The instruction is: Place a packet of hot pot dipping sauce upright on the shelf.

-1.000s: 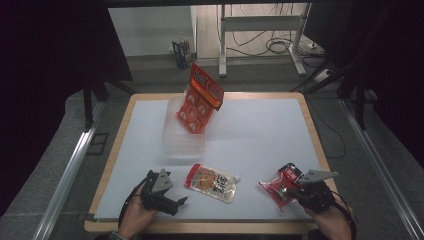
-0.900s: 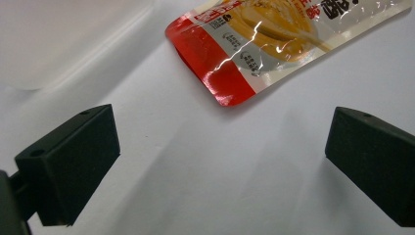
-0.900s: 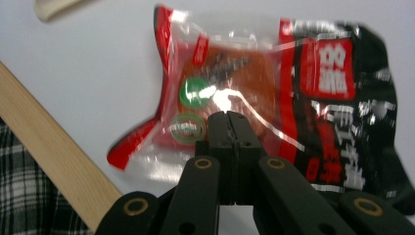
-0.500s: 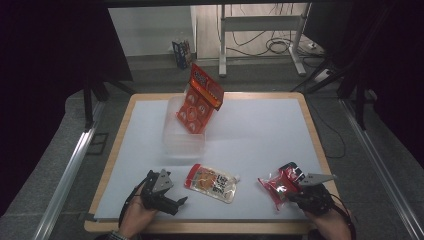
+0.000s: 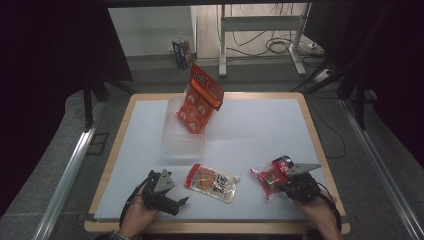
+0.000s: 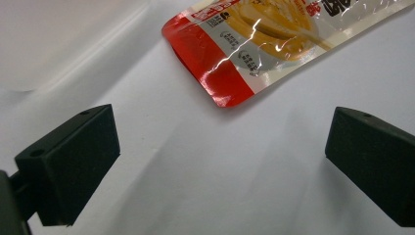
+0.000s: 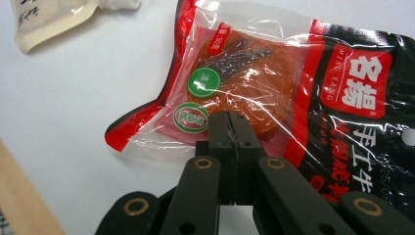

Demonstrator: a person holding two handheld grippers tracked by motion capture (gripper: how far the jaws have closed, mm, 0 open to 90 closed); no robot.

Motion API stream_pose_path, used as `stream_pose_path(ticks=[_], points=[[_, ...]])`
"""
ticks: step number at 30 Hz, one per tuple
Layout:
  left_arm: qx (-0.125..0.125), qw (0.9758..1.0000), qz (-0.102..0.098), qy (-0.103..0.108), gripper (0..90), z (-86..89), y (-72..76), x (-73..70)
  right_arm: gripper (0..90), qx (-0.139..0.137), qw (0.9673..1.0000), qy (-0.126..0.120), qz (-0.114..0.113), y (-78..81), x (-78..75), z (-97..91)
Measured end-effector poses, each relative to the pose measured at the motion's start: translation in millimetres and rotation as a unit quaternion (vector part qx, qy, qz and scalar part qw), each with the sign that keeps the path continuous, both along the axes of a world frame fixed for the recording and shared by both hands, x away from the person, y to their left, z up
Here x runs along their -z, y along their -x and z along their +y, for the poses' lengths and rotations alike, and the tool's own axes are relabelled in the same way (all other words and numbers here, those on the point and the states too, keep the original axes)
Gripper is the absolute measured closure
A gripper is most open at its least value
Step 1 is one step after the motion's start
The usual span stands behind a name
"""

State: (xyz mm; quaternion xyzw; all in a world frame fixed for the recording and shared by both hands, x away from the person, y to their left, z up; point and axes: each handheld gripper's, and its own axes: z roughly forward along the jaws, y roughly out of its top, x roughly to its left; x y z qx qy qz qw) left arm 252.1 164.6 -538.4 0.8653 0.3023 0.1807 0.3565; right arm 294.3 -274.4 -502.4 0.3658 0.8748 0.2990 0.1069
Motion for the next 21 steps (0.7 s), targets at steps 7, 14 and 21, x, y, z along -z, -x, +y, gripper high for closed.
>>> stream_pose_path(ticks=[7,14,21], points=[[-0.001,1.0000,0.001,-0.001,0.0,-0.2,-0.2,-0.1,88.9,-0.006,1.0000,0.006,-0.003,-18.5,0.0,12.1],[0.000,1.0000,0.005,0.005,0.0,-1.2,-0.4,-0.8,88.9,-0.009,0.9998,0.013,-0.008,-40.6,0.0,26.2],[-0.009,0.9996,0.017,0.022,0.0,-0.9,-2.3,-4.0,88.7,-0.014,0.9994,0.025,-0.018,-45.4,0.1,31.1]])
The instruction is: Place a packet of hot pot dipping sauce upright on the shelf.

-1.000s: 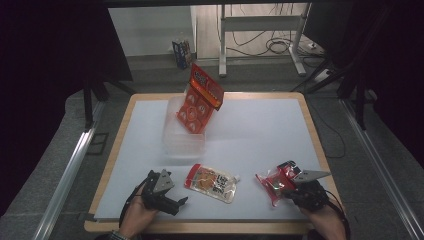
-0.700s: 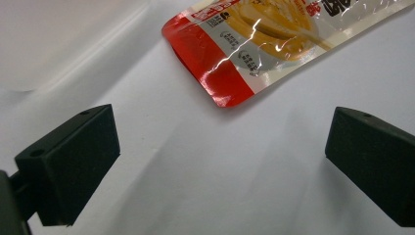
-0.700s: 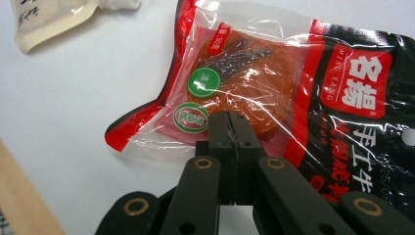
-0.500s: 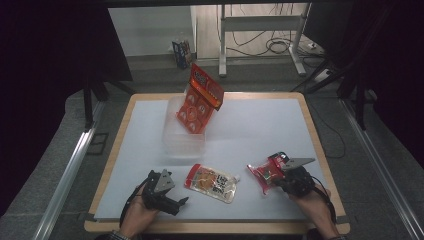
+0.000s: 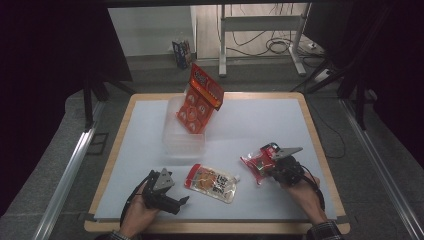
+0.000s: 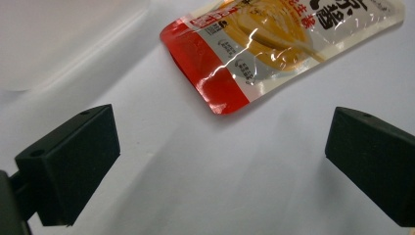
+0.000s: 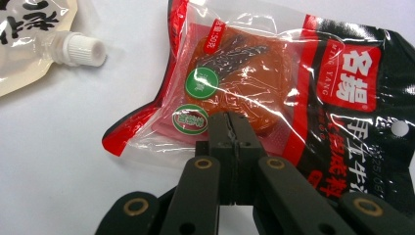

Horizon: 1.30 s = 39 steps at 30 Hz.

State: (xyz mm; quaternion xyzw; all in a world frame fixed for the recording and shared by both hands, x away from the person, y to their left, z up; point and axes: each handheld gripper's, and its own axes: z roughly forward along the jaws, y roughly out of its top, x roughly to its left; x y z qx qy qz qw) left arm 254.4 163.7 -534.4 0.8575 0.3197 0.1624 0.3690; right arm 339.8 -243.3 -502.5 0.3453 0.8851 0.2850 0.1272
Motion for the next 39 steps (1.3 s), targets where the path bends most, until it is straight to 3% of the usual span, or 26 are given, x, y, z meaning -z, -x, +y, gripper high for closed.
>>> stream_pose_path(ticks=[2,8,12,17,27,32,39], points=[[0.000,1.0000,0.002,-0.001,0.0,-1.4,-0.6,-1.5,87.3,0.000,1.0000,-0.003,-0.002,1.1,-1.5,-1.0],[0.011,0.9999,0.005,-0.010,0.1,-12.1,-6.0,-5.8,71.6,0.008,0.9995,-0.023,-0.017,6.3,-7.9,-6.7],[0.018,0.9995,0.021,0.016,1.0,-20.7,-13.2,-9.9,57.3,0.021,0.9987,-0.034,-0.030,7.5,-10.8,-14.2],[0.022,0.9993,0.019,0.026,4.5,-33.3,-18.8,-15.7,42.6,0.026,0.9979,-0.040,-0.043,6.8,-10.9,-20.0],[0.063,0.9959,0.019,0.062,26.0,-66.3,-39.8,-29.3,20.7,0.034,0.9959,-0.053,-0.066,8.6,-11.2,-34.3],[0.087,0.9939,0.012,0.068,38.5,-91.3,-50.1,-30.8,14.1,0.036,0.9953,-0.052,-0.073,9.0,-10.8,-39.2],[0.113,0.9913,0.022,0.065,61.5,-124.6,-64.4,-23.6,7.1,0.040,0.9949,-0.045,-0.081,8.0,-9.7,-45.9]])
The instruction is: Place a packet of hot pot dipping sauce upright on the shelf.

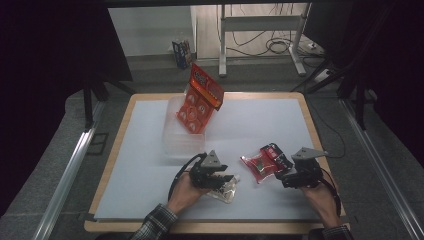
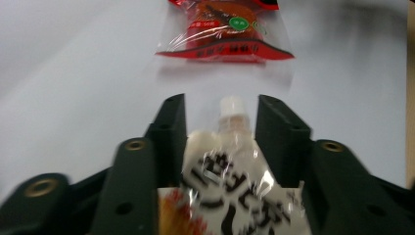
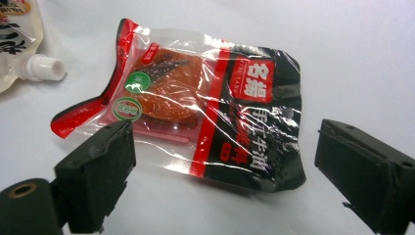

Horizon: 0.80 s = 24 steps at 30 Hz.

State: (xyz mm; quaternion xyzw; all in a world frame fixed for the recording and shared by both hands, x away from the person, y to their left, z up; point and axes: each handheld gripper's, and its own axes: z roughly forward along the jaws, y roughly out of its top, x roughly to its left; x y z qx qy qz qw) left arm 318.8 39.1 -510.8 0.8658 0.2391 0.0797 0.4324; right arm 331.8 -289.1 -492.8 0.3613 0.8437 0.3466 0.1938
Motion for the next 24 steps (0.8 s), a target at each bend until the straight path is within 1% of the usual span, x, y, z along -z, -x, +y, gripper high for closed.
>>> stream_pose_path(ticks=[3,5,6,7,8,9,12,16,18,20,22,24], points=[[0.000,0.9999,0.002,0.013,72.6,-13.9,-6.0,0.4,5.5,0.003,1.0000,-0.005,0.005,-1.2,0.9,-3.8],[0.007,0.9999,0.001,0.014,80.4,-20.1,-10.0,-1.0,4.8,0.004,0.9999,-0.006,0.007,-1.6,1.3,-5.5],[0.008,0.9997,0.002,0.022,84.1,-25.1,-12.3,-1.7,4.6,0.005,0.9999,-0.007,0.006,-1.8,1.5,-6.0],[0.010,0.9996,0.002,0.025,87.3,-27.9,-13.7,-2.2,4.3,0.004,0.9999,-0.007,0.006,-1.8,1.2,-7.2],[0.016,0.9996,0.000,0.023,89.2,-32.3,-16.8,-2.9,4.1,0.006,0.9999,-0.011,0.007,-1.8,1.2,-7.7],[0.017,0.9996,-0.001,0.023,89.8,-35.6,-18.4,-2.9,3.8,0.008,0.9998,-0.011,0.010,-2.0,0.9,-8.9],[0.019,0.9997,-0.005,0.014,89.9,-48.6,-24.9,-2.2,3.2,0.009,0.9998,-0.016,0.012,-2.3,1.0,-11.1],[0.012,0.9998,-0.006,0.016,89.9,-63.7,-34.9,-0.2,2.7,0.010,0.9998,-0.012,0.014,-2.6,1.6,-12.2],[0.011,0.9998,-0.006,0.018,89.8,-68.5,-38.9,0.2,2.7,0.010,0.9998,-0.012,0.015,-2.9,2.2,-12.3],[0.011,0.9997,-0.001,0.021,89.7,-75.1,-42.7,1.4,2.7,0.009,0.9997,-0.011,0.018,-3.2,2.6,-12.3],[0.014,0.9998,0.002,0.016,89.7,-79.8,-44.6,3.1,2.7,0.010,0.9996,-0.012,0.022,-3.2,2.8,-11.9],[0.018,0.9998,0.001,0.000,89.6,-85.1,-44.6,6.1,2.7,0.011,0.9996,-0.011,0.024,-3.1,2.5,-11.7]])
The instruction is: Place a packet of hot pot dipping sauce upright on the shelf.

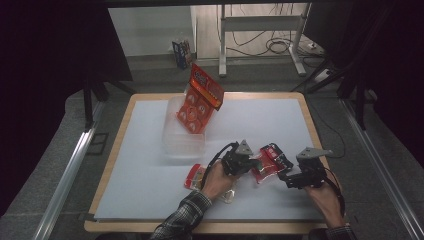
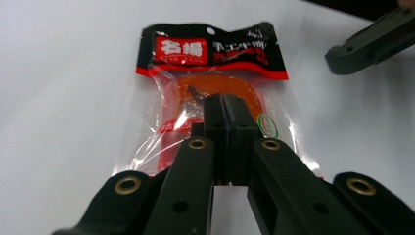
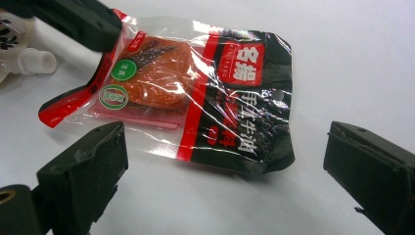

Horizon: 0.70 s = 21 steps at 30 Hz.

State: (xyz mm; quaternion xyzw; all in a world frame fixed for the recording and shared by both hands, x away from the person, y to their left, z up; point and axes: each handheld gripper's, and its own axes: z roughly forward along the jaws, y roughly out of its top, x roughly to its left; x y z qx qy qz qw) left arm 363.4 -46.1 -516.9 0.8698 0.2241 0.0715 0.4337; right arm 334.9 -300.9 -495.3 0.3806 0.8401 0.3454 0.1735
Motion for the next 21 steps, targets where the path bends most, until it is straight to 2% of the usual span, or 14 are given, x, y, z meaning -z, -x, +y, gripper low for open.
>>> stream_pose_path(ticks=[3,7,9,12,16,21], points=[[0.004,0.9999,0.004,-0.008,89.6,-0.6,1.0,1.4,2.7,0.000,1.0000,0.002,-0.002,0.2,-0.8,-0.8],[0.016,0.9989,0.003,-0.044,89.2,0.5,2.7,2.4,0.4,-0.003,1.0000,0.004,0.002,-0.5,0.5,-1.4],[0.018,0.9984,0.004,-0.054,89.4,0.9,3.4,2.8,0.0,-0.004,0.9999,0.014,0.004,-0.3,1.2,-1.0],[0.019,0.9975,0.012,-0.067,89.6,1.9,3.3,3.9,0.0,-0.006,0.9999,0.014,0.005,-0.2,1.4,-1.3],[0.020,0.9971,0.015,-0.072,89.8,2.5,3.1,4.3,0.0,-0.007,0.9999,0.010,0.005,0.6,0.5,-0.8],[0.021,0.9970,0.029,-0.069,89.8,3.7,1.0,5.1,0.0,-0.015,0.9997,0.008,0.019,0.3,1.7,1.2]])
